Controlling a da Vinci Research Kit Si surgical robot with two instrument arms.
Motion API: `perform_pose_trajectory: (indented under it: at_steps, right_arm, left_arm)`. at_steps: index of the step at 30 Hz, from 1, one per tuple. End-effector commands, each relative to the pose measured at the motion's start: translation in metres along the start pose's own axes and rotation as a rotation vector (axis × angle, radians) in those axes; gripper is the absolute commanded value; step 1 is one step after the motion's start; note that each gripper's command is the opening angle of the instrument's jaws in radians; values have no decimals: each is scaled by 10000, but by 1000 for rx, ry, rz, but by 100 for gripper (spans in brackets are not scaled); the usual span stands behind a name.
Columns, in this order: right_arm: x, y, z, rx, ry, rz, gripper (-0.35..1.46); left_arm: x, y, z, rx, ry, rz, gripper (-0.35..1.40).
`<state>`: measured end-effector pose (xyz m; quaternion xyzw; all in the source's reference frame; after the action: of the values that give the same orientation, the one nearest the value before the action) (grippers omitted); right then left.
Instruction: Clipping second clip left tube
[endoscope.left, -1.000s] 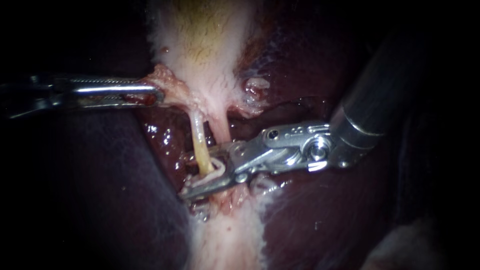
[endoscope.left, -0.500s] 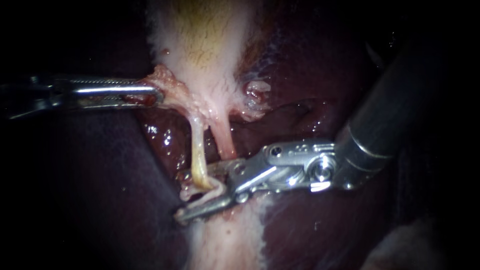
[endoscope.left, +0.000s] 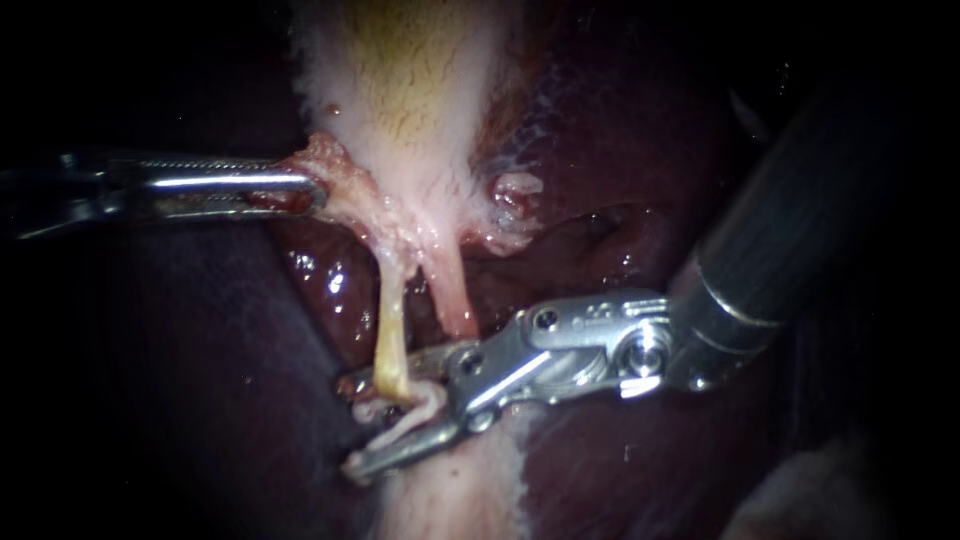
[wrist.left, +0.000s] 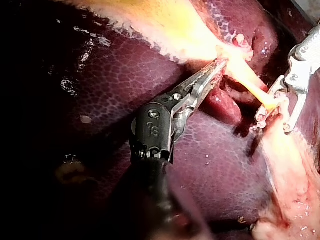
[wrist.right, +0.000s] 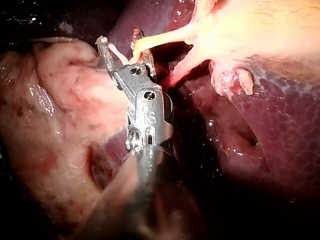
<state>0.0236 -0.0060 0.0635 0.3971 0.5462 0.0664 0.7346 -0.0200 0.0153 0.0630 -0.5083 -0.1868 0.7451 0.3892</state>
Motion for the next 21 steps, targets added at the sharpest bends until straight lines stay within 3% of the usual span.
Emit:
perform_pose_trajectory:
  at_steps: [1, 10, 13, 17, 21]
  right_arm:
    - [0, 1, -1, -9, -8, 2, 25]
    - [-3, 4, -5, -32, -39, 6, -1]
    - [-3, 6, -9, -53, -46, 9, -34]
    - [-2, 8, -15, -74, -119, 36, -35]
    - [-4, 7, -17, -75, -125, 42, -35]
  left_arm:
    - [0, 0, 0, 0, 0, 0, -35]
    - [0, -1, 0, 0, 0, 0, -35]
    - [0, -1, 1, 0, 0, 0, -35]
    - [0, -1, 1, 0, 0, 0, -35]
    - [-1, -1, 0, 0, 0, 0, -35]
